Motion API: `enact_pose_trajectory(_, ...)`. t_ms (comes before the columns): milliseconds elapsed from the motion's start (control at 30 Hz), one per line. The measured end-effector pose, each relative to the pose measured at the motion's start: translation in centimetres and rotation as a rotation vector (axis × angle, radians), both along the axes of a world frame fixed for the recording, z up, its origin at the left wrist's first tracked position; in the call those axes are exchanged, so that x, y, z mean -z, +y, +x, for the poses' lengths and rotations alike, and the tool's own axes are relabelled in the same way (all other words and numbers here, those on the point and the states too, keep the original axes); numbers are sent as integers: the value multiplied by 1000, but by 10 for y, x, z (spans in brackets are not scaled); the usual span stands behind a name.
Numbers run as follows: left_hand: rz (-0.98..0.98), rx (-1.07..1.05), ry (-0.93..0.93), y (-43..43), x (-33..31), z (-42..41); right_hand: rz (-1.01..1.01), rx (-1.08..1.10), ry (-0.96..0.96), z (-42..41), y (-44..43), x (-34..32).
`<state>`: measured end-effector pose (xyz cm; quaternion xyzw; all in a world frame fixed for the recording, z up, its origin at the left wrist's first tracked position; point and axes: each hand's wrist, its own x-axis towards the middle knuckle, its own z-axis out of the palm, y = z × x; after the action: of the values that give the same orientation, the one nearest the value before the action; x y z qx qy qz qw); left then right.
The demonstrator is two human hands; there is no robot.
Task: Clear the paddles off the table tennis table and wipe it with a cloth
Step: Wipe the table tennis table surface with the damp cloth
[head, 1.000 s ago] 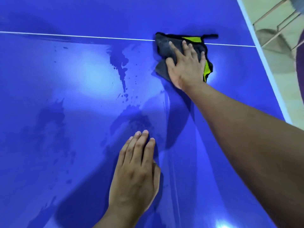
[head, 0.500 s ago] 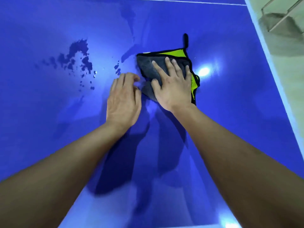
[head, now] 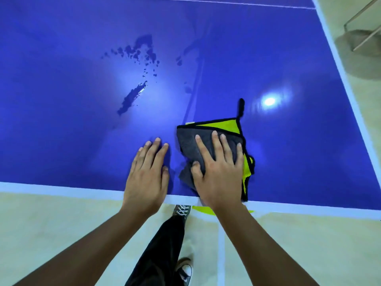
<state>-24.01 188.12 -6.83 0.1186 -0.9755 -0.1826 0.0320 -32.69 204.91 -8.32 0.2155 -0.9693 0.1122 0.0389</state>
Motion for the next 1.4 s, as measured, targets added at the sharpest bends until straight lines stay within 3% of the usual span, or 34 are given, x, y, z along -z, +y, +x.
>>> enact_pose_trajectory(200, 107, -29, 1, -3, -7, -2, 32, 21, -21, 45, 0, 1)
enact_pose_trajectory(533, 126, -39, 89, -37, -17, -32, 45, -10, 48, -37, -52, 3)
enact_pose_trajectory(1000, -75, -102, 104, -212, -9, -234, 47, 98, -24, -285, -185, 1)
enact_pose_trajectory(1400, -45, -135, 84, -224, 5, -252, 73, 186, -69, -504, -260, -4)
